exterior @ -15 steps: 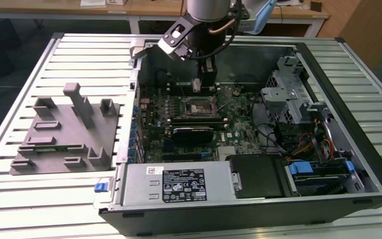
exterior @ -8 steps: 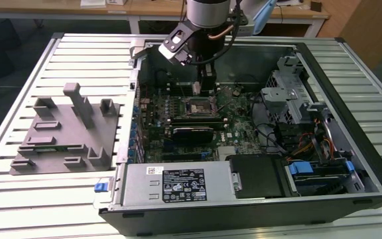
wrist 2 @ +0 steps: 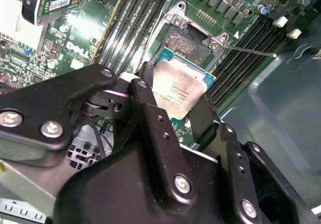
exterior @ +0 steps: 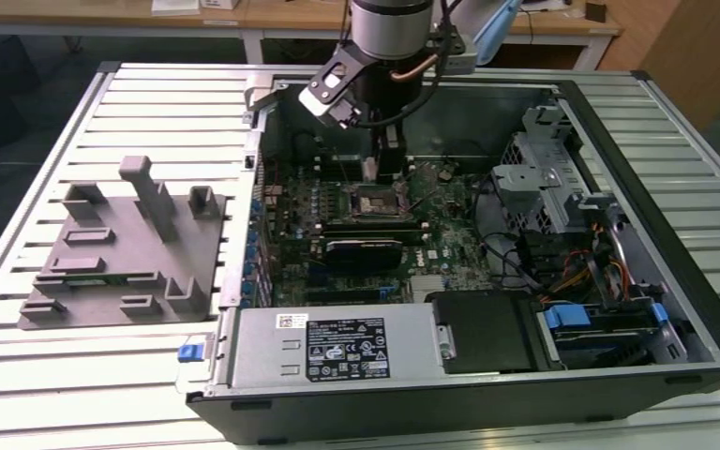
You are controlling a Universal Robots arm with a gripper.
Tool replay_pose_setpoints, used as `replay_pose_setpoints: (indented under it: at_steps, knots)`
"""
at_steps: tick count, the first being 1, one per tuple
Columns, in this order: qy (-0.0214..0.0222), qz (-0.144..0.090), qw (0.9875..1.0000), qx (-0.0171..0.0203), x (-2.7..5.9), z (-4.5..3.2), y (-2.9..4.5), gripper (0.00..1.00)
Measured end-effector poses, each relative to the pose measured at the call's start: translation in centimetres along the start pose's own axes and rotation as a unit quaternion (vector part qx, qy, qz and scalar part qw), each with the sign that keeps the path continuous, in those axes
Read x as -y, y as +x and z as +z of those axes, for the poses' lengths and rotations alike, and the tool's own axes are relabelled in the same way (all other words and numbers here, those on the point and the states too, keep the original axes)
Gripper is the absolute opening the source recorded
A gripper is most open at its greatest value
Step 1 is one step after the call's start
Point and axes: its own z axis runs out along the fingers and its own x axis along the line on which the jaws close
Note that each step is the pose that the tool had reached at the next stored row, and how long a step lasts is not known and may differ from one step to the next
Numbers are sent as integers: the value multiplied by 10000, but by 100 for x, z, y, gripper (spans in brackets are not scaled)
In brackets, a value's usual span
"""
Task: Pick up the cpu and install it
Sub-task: 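Place the cpu into insertion slot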
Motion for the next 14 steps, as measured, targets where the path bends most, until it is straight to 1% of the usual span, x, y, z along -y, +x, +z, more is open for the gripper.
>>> replay_pose_setpoints:
  at_steps: [14]
  knots:
    - [-1, 117, 9999, 6, 4, 71, 0, 53]
